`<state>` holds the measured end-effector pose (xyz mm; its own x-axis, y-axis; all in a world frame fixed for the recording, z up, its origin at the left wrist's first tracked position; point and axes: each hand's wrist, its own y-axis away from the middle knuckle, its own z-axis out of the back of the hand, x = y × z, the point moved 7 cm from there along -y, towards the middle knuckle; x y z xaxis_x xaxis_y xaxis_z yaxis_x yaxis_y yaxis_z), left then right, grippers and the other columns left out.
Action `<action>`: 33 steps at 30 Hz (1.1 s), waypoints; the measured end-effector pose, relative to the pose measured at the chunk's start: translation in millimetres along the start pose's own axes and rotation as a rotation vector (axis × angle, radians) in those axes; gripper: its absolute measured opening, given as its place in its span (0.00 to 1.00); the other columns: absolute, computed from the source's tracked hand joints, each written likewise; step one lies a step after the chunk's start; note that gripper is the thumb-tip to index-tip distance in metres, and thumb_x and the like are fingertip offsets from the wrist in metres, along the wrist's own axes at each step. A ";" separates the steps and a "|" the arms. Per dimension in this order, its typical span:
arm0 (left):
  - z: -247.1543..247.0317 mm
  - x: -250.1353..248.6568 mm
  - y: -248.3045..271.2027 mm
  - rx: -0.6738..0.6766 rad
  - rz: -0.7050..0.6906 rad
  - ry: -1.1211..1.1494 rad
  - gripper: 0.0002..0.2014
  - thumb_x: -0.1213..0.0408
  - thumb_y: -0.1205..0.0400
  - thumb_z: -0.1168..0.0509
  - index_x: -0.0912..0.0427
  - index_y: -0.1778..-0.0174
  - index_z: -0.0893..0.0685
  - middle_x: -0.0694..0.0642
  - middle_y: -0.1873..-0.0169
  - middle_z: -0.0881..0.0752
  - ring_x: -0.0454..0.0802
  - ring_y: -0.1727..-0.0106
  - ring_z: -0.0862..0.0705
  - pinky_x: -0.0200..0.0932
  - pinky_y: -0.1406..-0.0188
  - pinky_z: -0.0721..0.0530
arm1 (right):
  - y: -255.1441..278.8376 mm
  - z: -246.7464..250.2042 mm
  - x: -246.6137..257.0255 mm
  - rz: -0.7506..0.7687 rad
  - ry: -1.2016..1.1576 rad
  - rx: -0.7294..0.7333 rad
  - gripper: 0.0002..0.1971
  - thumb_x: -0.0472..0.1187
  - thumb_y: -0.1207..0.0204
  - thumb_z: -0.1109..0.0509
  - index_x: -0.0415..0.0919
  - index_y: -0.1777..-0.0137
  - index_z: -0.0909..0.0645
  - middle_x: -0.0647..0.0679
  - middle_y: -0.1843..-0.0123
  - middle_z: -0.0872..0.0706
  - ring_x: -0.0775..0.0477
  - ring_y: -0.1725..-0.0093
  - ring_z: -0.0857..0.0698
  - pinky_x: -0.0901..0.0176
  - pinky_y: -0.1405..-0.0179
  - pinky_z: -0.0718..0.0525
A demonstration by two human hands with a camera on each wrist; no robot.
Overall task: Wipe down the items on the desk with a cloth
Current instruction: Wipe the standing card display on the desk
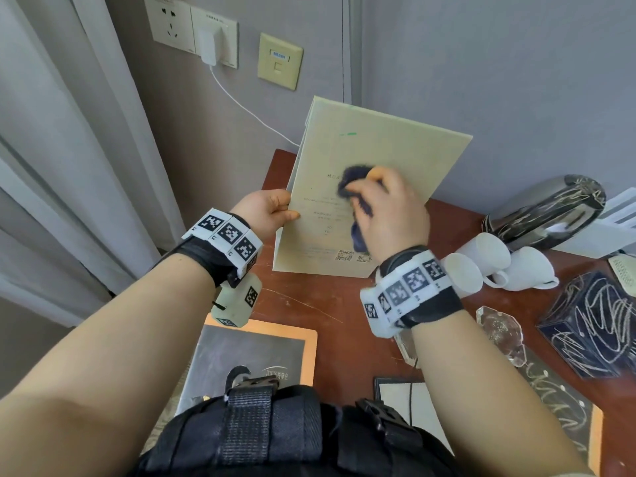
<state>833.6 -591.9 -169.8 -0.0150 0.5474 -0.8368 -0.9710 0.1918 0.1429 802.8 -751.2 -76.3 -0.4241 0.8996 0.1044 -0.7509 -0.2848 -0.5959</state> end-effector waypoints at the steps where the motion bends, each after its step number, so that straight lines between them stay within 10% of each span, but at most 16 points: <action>1: 0.0 0.6 0.0 -0.004 0.004 -0.011 0.10 0.65 0.17 0.38 0.65 0.43 0.17 0.59 0.47 0.12 0.56 0.47 0.15 0.50 0.39 0.20 | -7.4 11.7 -6.2 -0.051 -0.035 -0.058 0.09 0.36 0.33 0.25 0.44 0.54 0.13 0.43 0.52 0.17 0.37 0.55 0.17 0.58 0.66 0.24; 5: -1.1 1.3 0.1 -0.002 0.012 -0.007 0.10 0.64 0.17 0.38 0.64 0.44 0.17 0.58 0.47 0.12 0.55 0.45 0.14 0.53 0.39 0.18 | -15.7 22.2 -17.6 -0.099 -0.076 -0.125 0.09 0.37 0.31 0.28 0.43 0.51 0.14 0.42 0.49 0.17 0.37 0.52 0.17 0.55 0.64 0.21; 12: -1.0 0.6 -1.3 -0.007 0.022 0.025 0.11 0.66 0.17 0.38 0.63 0.42 0.16 0.55 0.46 0.12 0.52 0.44 0.15 0.50 0.36 0.20 | 45.3 -47.8 -23.5 -0.044 -0.006 0.340 0.08 0.31 0.31 0.27 0.43 0.54 0.14 0.45 0.52 0.19 0.37 0.53 0.18 0.56 0.72 0.22; 20: -2.4 6.1 -2.4 -0.008 0.035 0.007 0.12 0.64 0.18 0.37 0.71 0.45 0.19 0.64 0.46 0.13 0.59 0.44 0.15 0.60 0.37 0.20 | -3.1 24.5 -35.4 -0.197 -0.064 -0.141 0.21 0.37 0.34 0.23 0.38 0.40 0.21 0.37 0.40 0.21 0.35 0.56 0.15 0.55 0.71 0.20; 28: -3.1 3.9 -2.2 -0.004 0.039 0.025 0.10 0.65 0.17 0.37 0.63 0.43 0.16 0.56 0.46 0.12 0.54 0.43 0.15 0.55 0.36 0.20 | 59.5 -46.7 -51.5 -0.297 0.037 0.478 0.10 0.40 0.21 0.34 0.38 0.43 0.22 0.43 0.37 0.26 0.38 0.45 0.21 0.56 0.61 0.29; 33: -2.9 -2.0 1.3 -0.006 0.035 0.043 0.10 0.66 0.17 0.37 0.63 0.42 0.16 0.56 0.46 0.12 0.52 0.43 0.15 0.52 0.35 0.21 | 20.7 2.7 -57.2 -0.363 -0.081 0.104 0.09 0.41 0.25 0.30 0.39 0.47 0.19 0.44 0.38 0.24 0.40 0.49 0.18 0.59 0.64 0.31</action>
<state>831.7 -595.1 -169.5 -0.0592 0.5178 -0.8534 -0.9711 0.1683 0.1694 810.2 -809.4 -92.5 -0.1563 0.9204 0.3584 -0.9051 0.0118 -0.4249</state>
